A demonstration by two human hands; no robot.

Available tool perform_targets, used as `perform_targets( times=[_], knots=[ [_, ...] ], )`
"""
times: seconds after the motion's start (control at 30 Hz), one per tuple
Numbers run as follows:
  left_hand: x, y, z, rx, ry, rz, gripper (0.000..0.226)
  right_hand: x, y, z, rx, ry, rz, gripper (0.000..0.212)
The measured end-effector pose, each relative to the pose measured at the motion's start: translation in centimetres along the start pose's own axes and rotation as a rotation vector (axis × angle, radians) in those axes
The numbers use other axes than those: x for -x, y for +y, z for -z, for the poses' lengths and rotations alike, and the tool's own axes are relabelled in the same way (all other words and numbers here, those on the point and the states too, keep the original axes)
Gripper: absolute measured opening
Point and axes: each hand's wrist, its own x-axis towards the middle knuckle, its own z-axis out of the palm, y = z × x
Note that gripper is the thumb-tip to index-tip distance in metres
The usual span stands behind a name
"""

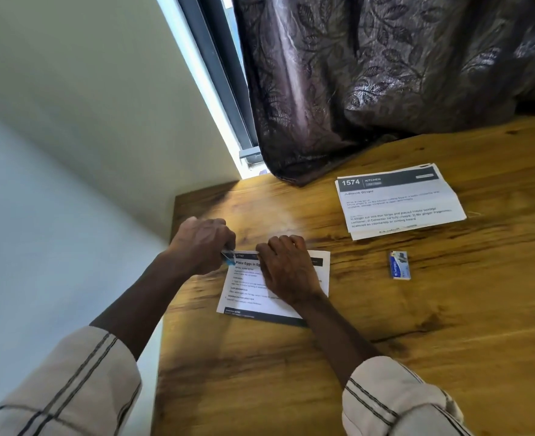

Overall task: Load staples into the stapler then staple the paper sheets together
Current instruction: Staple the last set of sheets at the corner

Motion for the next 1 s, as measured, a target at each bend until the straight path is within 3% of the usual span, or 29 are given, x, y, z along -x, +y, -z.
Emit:
perform_targets(
  times=[0.17,0.43,0.53,0.7,0.83,1.0],
  knots=[
    [0.0,-0.2,-0.1,-0.008,-0.011,-0.035,0.024,0.0,0.0,-0.1,-0.004,0.001,-0.006,0.014],
    [0.2,-0.8,-1.3,0.055,0.044,-0.006,0.019,-0.1,0.0,-0.1,0.002,-0.004,-0.009,0.012],
    [1.3,-1.5,-2.4,0.228,0.085,0.145,0.026,0.0,0.1,-0.2,0.008,-0.024,-0.026,0.015],
    [4.5,-0.9,-6.4,0.807,0.350,0.594,0.040,0.0,0.1,-0.2,0.023,-0.015,-0.043,0.016],
    [5.1,0.2,-9.3,0.773,0.317,0.755,0.043,0.0,-0.2,0.0,0.023,-0.017,-0.049,0.022],
    [4.9,1.4,-9.0,0.756,0.295,0.771,0.044,0.7,-0.3,1.9,-0.006,0.029,-0.069,0.022]
  ],
)
